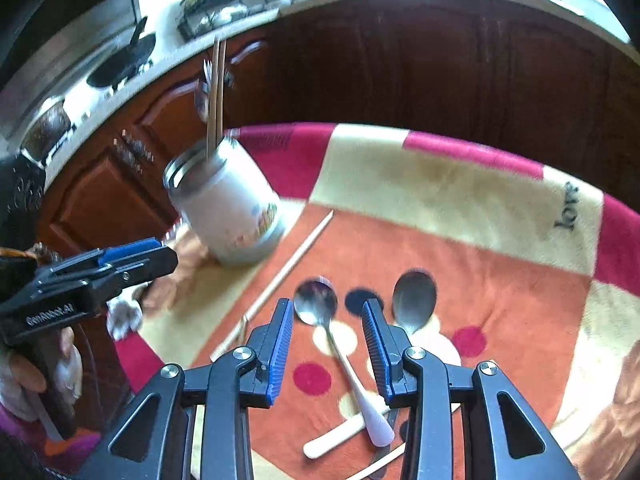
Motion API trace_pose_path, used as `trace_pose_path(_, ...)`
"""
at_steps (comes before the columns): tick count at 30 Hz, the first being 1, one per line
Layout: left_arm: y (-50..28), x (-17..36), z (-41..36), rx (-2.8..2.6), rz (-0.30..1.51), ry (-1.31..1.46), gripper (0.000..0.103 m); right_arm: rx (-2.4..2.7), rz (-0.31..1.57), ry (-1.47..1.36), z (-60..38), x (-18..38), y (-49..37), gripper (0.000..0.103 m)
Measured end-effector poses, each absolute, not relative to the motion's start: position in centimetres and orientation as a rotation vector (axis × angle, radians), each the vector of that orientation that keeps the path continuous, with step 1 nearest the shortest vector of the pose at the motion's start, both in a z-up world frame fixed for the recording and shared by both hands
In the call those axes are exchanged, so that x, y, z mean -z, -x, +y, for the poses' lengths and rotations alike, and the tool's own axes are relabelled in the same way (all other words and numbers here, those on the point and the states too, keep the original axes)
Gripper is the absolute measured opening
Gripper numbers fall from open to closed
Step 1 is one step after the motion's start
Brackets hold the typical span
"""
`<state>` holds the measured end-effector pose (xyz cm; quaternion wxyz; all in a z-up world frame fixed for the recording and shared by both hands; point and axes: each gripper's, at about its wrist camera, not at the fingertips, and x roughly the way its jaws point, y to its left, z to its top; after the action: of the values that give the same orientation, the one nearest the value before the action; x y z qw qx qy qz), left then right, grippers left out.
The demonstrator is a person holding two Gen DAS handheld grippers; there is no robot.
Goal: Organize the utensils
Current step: 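Move both grippers back over the utensils on the blanket, then close the left gripper on a metal spoon while the right grasps another spoon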
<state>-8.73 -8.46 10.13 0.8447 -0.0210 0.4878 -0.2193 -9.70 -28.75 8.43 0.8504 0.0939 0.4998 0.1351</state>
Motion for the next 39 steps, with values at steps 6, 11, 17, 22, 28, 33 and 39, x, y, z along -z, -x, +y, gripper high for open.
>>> trace_pose_path(6,9.4,-7.1,-7.7,0.446,1.099,0.052,0.05,-0.293,1.146,-0.125,-27.7,-4.6,9.6,0.034)
trace_pose_path(11,9.4,-5.8,-7.4,0.44,1.136,0.068,0.05,-0.28,1.232,-0.126,-27.8,-2.0,9.5,0.033)
trace_pose_path(17,9.1,-5.8,-8.3,0.448,1.139,0.062,0.05,-0.43,1.271,-0.327,-26.7,-1.7,10.7,0.032)
trace_pose_path(22,9.1,-5.9,-10.4,0.483,1.134,0.022,0.05,-0.375,1.217,-0.348,-28.7,-3.0,11.6,0.032)
trace_pose_path(28,8.1,-5.5,-14.1,0.53,1.131,-0.044,0.05,-0.25,1.116,-0.36,-34.5,-4.2,10.5,0.032)
trace_pose_path(33,6.4,-4.5,-15.9,0.557,1.122,-0.101,0.05,-0.246,1.101,-0.364,-37.3,-3.4,7.8,0.032)
trace_pose_path(39,4.5,-3.5,-17.2,0.599,1.139,-0.143,0.05,-0.326,1.106,-0.329,-37.9,-1.9,5.1,0.032)
